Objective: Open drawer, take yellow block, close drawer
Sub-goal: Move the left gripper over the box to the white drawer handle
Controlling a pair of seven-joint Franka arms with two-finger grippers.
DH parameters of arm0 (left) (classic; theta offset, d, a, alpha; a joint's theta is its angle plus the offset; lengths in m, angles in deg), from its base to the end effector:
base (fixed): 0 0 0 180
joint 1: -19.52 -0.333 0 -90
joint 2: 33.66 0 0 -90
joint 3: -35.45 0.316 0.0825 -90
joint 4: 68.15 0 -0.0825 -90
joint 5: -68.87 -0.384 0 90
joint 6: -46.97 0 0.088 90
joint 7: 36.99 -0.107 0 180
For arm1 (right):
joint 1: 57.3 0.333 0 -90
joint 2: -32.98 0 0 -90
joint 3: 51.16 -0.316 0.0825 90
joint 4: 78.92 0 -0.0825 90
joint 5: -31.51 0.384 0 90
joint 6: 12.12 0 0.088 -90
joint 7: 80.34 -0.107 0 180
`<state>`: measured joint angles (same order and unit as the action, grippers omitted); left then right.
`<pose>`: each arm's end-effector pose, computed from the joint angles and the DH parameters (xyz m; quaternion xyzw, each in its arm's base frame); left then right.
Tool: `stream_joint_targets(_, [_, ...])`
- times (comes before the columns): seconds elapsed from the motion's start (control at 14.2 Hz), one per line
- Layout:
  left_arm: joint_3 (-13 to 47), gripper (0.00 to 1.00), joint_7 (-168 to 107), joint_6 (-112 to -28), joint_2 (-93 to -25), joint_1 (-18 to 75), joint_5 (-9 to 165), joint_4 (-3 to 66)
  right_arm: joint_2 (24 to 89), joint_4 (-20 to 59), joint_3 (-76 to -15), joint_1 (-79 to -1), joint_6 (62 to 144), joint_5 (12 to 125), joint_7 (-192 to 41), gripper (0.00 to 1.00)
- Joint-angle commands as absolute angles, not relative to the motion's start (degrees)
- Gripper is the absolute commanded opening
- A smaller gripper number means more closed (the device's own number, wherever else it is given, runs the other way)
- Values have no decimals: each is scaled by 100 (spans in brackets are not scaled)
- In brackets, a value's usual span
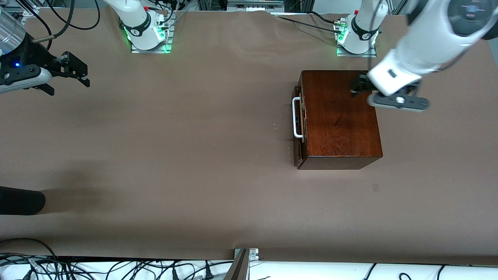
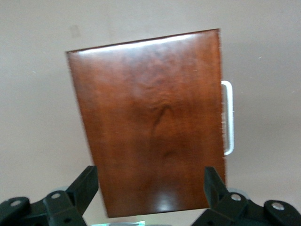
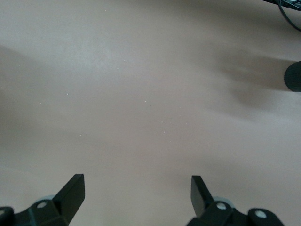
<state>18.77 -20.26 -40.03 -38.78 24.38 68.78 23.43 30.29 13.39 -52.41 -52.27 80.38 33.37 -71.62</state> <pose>0.5319 -0.2029 0.5593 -0.9956 0.0424 0.0820 0.0157 0.5406 0.0632 0.6352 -0.9910 -0.1302 -0.0255 0.0152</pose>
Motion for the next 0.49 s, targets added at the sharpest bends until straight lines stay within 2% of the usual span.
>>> stream_joint_targets(0.0, [1358, 100, -996, -4232, -4104, 2409, 6756, 2308, 2990, 1328, -5275, -5265, 7972, 3265, -7252, 100])
stream_joint_targets(0.28, [480, 100, -1, -4549, -4560, 2505, 5915, 2317, 2990, 1328, -5283, -5265, 7972, 3265, -7261, 100])
stream_joint_targets(0.42, [320, 100, 570, -4689, -4859, 2777, 5640, 2317, 2990, 1328, -5275, -5265, 7972, 3265, -7252, 100])
